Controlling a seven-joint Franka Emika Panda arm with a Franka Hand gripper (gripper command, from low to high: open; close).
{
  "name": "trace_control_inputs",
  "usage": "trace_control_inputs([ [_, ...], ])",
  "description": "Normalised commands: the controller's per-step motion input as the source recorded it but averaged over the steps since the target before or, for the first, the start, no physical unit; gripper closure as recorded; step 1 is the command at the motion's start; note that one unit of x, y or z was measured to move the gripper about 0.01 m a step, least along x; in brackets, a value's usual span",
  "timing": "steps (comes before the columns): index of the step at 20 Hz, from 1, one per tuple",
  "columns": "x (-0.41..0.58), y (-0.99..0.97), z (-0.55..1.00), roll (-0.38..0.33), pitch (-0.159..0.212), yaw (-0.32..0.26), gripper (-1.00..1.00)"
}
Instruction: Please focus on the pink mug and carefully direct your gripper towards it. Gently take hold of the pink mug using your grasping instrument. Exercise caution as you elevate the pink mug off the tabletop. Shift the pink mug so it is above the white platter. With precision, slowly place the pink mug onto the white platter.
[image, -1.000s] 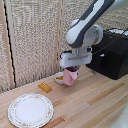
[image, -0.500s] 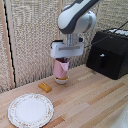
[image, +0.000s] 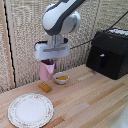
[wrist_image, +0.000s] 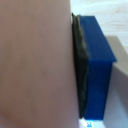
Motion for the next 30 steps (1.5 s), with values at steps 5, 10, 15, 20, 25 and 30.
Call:
trace_control_inputs([
  [5, 0.290, 0.89, -0.16, -0.080, 0.047, 0.011, 1.00],
  [10, 0.285, 0.75, -0.40, -0.174, 0.075, 0.030, 1.00],
  [15, 0.205, 0.50, -0.48, -0.235, 0.120, 0.087, 1.00],
  [20, 0.216, 0.38, -0.38, -0.136, 0.023, 0.069, 1.00],
  [25, 0.187, 0.14, -0.13, -0.065, -0.024, 0.047, 1.00],
  [30, 0.036, 0.00, 0.23, 0.000, -0.029, 0.072, -1.00],
])
